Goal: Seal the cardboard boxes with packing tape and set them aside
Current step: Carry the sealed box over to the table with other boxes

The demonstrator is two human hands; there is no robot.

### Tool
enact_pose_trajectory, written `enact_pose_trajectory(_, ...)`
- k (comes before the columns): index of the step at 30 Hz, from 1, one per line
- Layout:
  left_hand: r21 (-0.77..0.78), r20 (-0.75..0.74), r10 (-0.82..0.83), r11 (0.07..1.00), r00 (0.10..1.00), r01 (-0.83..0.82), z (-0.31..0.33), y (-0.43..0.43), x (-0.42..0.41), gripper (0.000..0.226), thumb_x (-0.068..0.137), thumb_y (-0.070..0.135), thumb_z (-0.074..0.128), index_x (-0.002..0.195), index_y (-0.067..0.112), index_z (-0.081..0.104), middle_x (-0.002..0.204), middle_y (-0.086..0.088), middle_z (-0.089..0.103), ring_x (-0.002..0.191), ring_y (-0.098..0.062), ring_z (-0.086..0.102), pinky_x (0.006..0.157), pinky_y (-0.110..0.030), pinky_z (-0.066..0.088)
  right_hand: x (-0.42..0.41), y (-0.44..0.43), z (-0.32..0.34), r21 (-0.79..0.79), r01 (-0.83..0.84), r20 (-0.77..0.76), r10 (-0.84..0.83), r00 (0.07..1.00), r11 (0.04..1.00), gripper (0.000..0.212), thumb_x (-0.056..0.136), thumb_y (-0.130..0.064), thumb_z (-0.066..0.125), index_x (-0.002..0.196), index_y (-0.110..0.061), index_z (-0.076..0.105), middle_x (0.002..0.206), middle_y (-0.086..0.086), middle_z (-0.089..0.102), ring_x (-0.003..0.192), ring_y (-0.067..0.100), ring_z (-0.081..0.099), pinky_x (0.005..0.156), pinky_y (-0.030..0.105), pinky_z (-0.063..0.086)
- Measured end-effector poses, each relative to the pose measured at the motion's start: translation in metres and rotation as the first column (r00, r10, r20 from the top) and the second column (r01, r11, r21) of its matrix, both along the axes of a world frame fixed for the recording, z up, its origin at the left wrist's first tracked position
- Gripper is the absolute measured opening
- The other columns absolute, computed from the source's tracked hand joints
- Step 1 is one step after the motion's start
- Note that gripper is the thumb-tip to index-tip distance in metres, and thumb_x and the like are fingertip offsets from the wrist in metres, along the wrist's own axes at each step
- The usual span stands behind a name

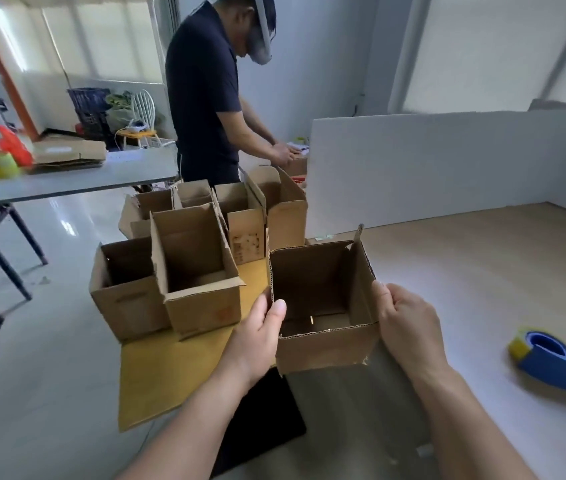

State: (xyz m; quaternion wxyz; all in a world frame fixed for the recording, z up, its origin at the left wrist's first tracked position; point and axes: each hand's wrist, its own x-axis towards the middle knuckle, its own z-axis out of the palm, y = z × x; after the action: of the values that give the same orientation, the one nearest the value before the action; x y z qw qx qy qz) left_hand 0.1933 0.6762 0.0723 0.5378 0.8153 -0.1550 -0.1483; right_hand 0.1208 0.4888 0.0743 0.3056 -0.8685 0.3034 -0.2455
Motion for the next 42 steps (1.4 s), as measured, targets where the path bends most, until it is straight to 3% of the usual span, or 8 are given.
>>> enact_pose_trajectory(10, 0.303, 0.125, -0.074, 0.952, 0.989, 0.032, 0.009, 0.014, 0.085, 0.05, 0.102, 0.038, 0.031, 0.149, 0.02, 0.026, 0.145, -0.006, 0.044, 0.132, -0.026, 0.04, 0.103, -0.034, 0.034, 0.076, 0.01, 0.01, 0.009, -0.007, 0.007, 0.007, 1.0, 1.0, 0.045, 0.101, -0.037, 0.036, 0.065, -0.013, 0.047, 0.062, 0.003, 0.05, 0.07, 0.028, 0.049, 0.064, 0.038, 0.037)
enact_pose_trajectory(15, 0.507, 0.201, -0.068, 0.861, 0.977, -0.045, 0.019, -0.005, 0.133, 0.036, 0.101, 0.036, 0.033, 0.125, 0.016, 0.049, 0.132, -0.01, 0.051, 0.125, -0.03, 0.041, 0.106, -0.041, 0.032, 0.128, -0.016, 0.006, -0.005, -0.088, 0.03, 0.089, 0.996, 0.996, 0.043, 0.102, -0.035, 0.034, 0.067, -0.016, 0.05, 0.063, 0.001, 0.05, 0.068, 0.023, 0.047, 0.06, 0.035, 0.036)
enact_pose_trajectory(17, 0.575, 0.252, -0.073, 0.813, 0.965, -0.089, 0.019, -0.016, 0.152, 0.034, 0.1, 0.037, 0.032, 0.121, 0.019, 0.053, 0.143, -0.009, 0.042, 0.137, -0.028, 0.028, 0.11, -0.043, 0.023, 0.151, -0.029, 0.001, -0.025, -0.131, 0.019, 0.131, 0.991, 0.991, 0.041, 0.102, -0.035, 0.034, 0.067, -0.019, 0.049, 0.063, -0.002, 0.051, 0.066, 0.02, 0.047, 0.057, 0.029, 0.037)
enact_pose_trajectory(19, 0.609, 0.247, -0.051, 0.785, 0.968, -0.114, 0.016, -0.026, 0.172, 0.044, 0.1, 0.04, 0.032, 0.138, 0.022, 0.046, 0.159, -0.006, 0.015, 0.147, -0.025, 0.008, 0.116, -0.043, 0.013, 0.177, -0.041, -0.004, -0.034, -0.172, -0.002, 0.172, 0.985, 0.984, 0.039, 0.102, -0.036, 0.033, 0.071, -0.019, 0.051, 0.065, -0.003, 0.052, 0.069, 0.022, 0.05, 0.056, 0.031, 0.035)
enact_pose_trajectory(25, 0.516, 0.122, 0.16, 0.833, 0.98, -0.2, 0.001, -0.044, 0.213, 0.054, 0.1, 0.043, 0.034, 0.15, 0.022, 0.028, 0.161, -0.007, 0.002, 0.148, -0.025, 0.008, 0.119, -0.041, 0.015, 0.247, -0.067, -0.025, 0.0, -0.311, -0.046, 0.311, 0.949, 0.95, 0.041, 0.102, -0.035, 0.034, 0.067, -0.019, 0.045, 0.065, -0.002, 0.049, 0.07, 0.023, 0.048, 0.054, 0.032, 0.028)
enact_pose_trajectory(30, 0.546, 0.078, 0.213, 0.808, 0.974, -0.221, -0.017, -0.049, 0.223, 0.057, 0.1, 0.042, 0.038, 0.152, 0.027, 0.02, 0.155, -0.003, 0.03, 0.139, -0.022, 0.035, 0.111, -0.036, 0.033, 0.283, -0.074, -0.043, 0.037, -0.417, -0.172, 0.417, 0.893, 0.908, 0.04, 0.102, -0.04, 0.032, 0.07, -0.02, 0.045, 0.066, -0.003, 0.051, 0.064, 0.015, 0.049, 0.049, 0.025, 0.03)
enact_pose_trajectory(34, 0.531, 0.1, 0.24, 0.808, 0.966, -0.255, -0.025, -0.053, 0.218, 0.07, 0.101, 0.028, 0.04, 0.15, 0.039, -0.008, 0.149, -0.006, 0.04, 0.112, -0.024, 0.059, 0.094, -0.037, 0.05, 0.295, -0.072, -0.065, 0.053, -0.452, -0.341, 0.442, 0.83, 0.89, 0.039, 0.103, -0.043, 0.029, 0.089, -0.017, 0.054, 0.069, -0.008, 0.049, 0.059, 0.004, 0.045, 0.048, 0.018, 0.026)
enact_pose_trajectory(42, 0.497, 0.08, 0.278, 0.821, 0.957, -0.28, -0.033, -0.046, 0.223, 0.082, 0.098, 0.031, 0.045, 0.149, 0.036, -0.019, 0.156, -0.005, 0.026, 0.127, -0.028, 0.048, 0.101, -0.036, 0.044, 0.293, -0.071, -0.069, 0.053, -0.427, -0.359, 0.416, 0.836, 0.903, 0.043, 0.101, -0.049, 0.026, 0.103, -0.018, 0.057, 0.083, -0.004, 0.058, 0.069, 0.007, 0.052, 0.052, 0.02, 0.033)
